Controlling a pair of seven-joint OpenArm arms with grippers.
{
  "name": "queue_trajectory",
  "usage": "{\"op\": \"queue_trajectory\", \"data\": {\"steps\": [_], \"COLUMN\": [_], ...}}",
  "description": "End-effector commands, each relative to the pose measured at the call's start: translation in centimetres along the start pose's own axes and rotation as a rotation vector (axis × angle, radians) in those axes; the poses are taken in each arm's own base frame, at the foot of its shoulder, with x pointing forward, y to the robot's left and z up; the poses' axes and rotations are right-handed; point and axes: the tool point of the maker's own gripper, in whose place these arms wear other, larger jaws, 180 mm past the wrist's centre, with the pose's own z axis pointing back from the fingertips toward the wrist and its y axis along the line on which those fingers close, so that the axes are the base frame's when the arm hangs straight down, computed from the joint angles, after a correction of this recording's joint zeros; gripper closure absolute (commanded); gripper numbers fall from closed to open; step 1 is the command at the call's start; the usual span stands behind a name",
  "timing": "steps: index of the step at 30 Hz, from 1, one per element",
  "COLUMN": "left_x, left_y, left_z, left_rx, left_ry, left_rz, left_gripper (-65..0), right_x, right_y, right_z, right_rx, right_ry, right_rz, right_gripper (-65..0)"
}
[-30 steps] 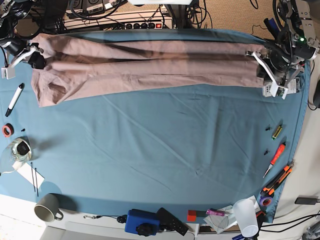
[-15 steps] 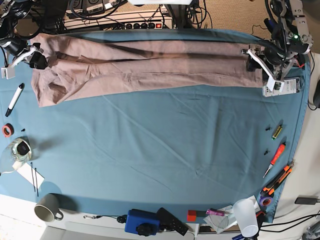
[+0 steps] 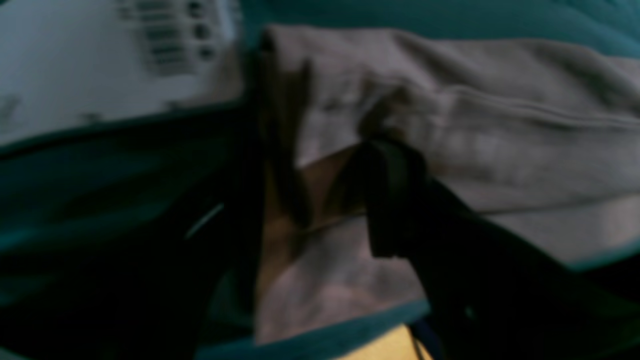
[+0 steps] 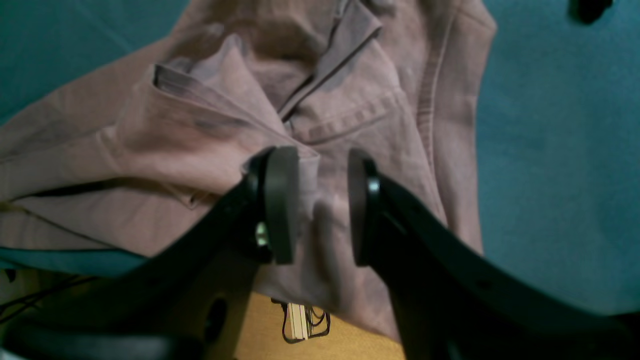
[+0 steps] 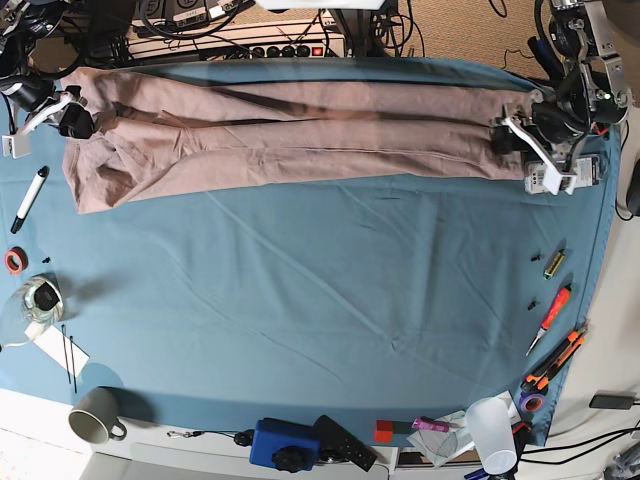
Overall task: Fold the T-shirt properly
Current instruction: 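Lay the folded strip down and hold with both grippers, then carry the strip end with the left gripper toward the right gripper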
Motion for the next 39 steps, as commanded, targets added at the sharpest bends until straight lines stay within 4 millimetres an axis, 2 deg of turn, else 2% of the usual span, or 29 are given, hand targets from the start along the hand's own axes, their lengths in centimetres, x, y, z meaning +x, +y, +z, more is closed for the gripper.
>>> {"op": "queue_trajectory", "data": {"steps": [1, 4, 7, 11, 15, 19, 21, 25, 30, 33, 39], "left_x": [-3.6, -3.4, -2.9, -2.2, 0.2, 4.0, 4.9, 4.2, 3.8, 4.0, 2.2], "left_y": [-0.3, -0.9, -0.5, -0.1, -1.5, -4.8, -6.7, -10.6, -13.4, -15.1, -21.4], "left_z": [-0.3, -0.3, -0.4, 0.1, 1.6, 4.5, 5.9, 7.5, 8.7, 8.4, 6.3], "left_rx": [-0.013, -0.046, -0.027, 0.021, 0.027, 0.000, -0.042, -0.196, -0.318, -0.370, -0.490], "left_ry": [0.145, 0.133, 0.107, 0.091, 0.012, -0.154, -0.221, -0.263, -0.299, -0.312, -0.277], "left_rz": [0.021, 0.028, 0.015, -0.009, -0.083, -0.252, -0.312, -0.399, -0.456, -0.472, -0.581], "left_gripper": [-24.0, -12.5, -1.7, 0.0, 0.0, 0.0, 0.0, 0.0, 0.0, 0.0, 0.0], "right_x": [1.4, 1.4, 1.4, 1.4, 1.5, 1.5, 1.5, 1.6, 1.6, 1.6, 1.6], "right_y": [-0.2, -0.2, -0.2, -0.2, -0.2, -0.2, -0.2, -0.2, -0.2, -0.2, -0.1], "right_z": [0.7, 0.7, 0.7, 0.7, 0.7, 0.7, 0.7, 0.7, 0.7, 0.7, 0.7], "right_rx": [-0.012, -0.012, -0.011, -0.011, -0.011, -0.011, -0.011, -0.010, -0.010, -0.009, -0.007], "right_ry": [-0.036, -0.036, -0.036, -0.036, -0.039, -0.039, -0.039, -0.040, -0.041, -0.041, -0.043], "right_rz": [0.030, 0.030, 0.030, 0.030, 0.030, 0.030, 0.031, 0.030, 0.030, 0.030, 0.030], "right_gripper": [-17.6, -17.6, -17.6, -17.6, -17.6, -17.6, -17.6, -17.6, -17.6, -17.6, -17.6]}}
